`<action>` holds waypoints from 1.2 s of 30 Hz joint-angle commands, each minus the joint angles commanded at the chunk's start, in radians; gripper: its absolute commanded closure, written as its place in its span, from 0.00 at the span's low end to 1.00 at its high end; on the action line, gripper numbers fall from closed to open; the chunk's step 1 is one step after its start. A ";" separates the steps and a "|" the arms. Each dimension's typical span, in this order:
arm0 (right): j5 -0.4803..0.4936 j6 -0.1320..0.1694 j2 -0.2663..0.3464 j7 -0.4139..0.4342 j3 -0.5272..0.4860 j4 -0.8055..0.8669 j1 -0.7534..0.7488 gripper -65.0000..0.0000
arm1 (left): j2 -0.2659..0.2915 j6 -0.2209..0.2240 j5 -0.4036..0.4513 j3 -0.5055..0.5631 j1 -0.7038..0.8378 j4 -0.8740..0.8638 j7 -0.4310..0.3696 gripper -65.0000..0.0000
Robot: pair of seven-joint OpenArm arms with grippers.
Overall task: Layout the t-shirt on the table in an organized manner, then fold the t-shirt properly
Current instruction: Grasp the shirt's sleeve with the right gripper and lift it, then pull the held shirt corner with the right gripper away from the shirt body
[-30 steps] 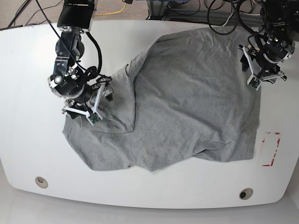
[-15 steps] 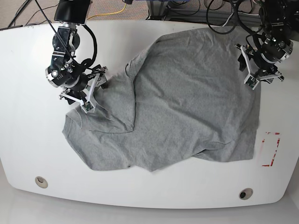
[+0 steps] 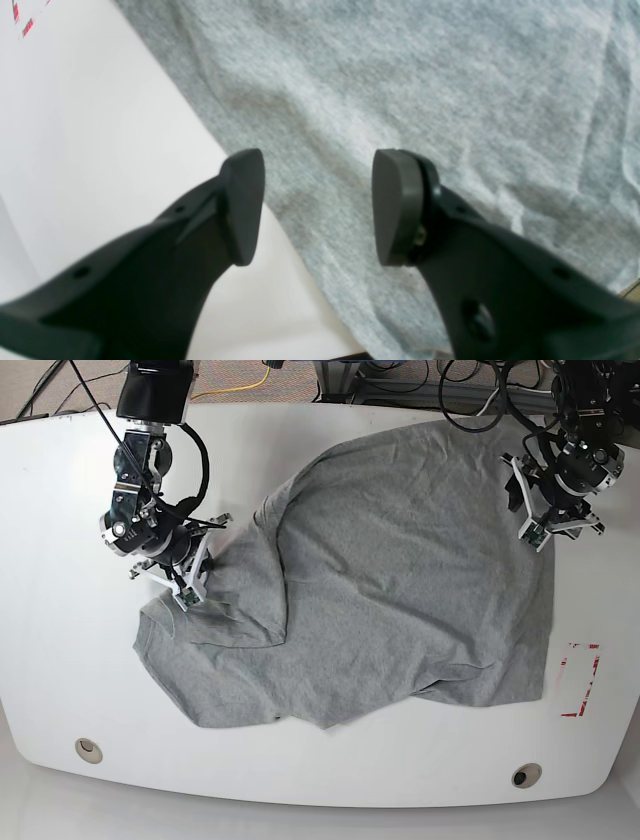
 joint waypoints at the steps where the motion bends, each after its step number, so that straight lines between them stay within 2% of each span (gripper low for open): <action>1: 0.000 0.000 0.000 -0.008 0.000 0.011 -0.003 0.99 | 0.000 0.000 0.000 0.000 0.000 0.000 0.000 0.52; 9: 0.000 0.000 0.000 -0.118 0.002 0.195 -0.055 1.00 | 0.000 0.000 0.000 0.002 0.000 -0.002 0.000 0.52; 14: 0.000 0.000 -0.005 -0.218 0.003 0.339 -0.115 1.00 | 0.000 0.000 0.000 0.002 0.000 -0.002 0.000 0.52; 19: -0.002 0.000 -0.006 -0.264 0.012 0.351 -0.170 1.00 | 0.000 0.000 0.000 0.002 0.000 -0.002 0.000 0.52; 31: 0.005 0.000 -0.008 -0.284 0.287 0.356 -0.399 1.00 | 0.000 0.000 0.000 0.002 0.000 -0.002 0.000 0.52; 33: 0.005 0.000 -0.020 -0.284 0.310 0.356 -0.423 1.00 | 0.000 0.000 0.000 0.002 0.000 -0.002 0.000 0.52; 36: 0.005 0.000 -0.080 -0.284 0.374 0.358 -0.480 1.00 | 0.000 0.000 0.000 0.005 0.000 -0.003 0.000 0.52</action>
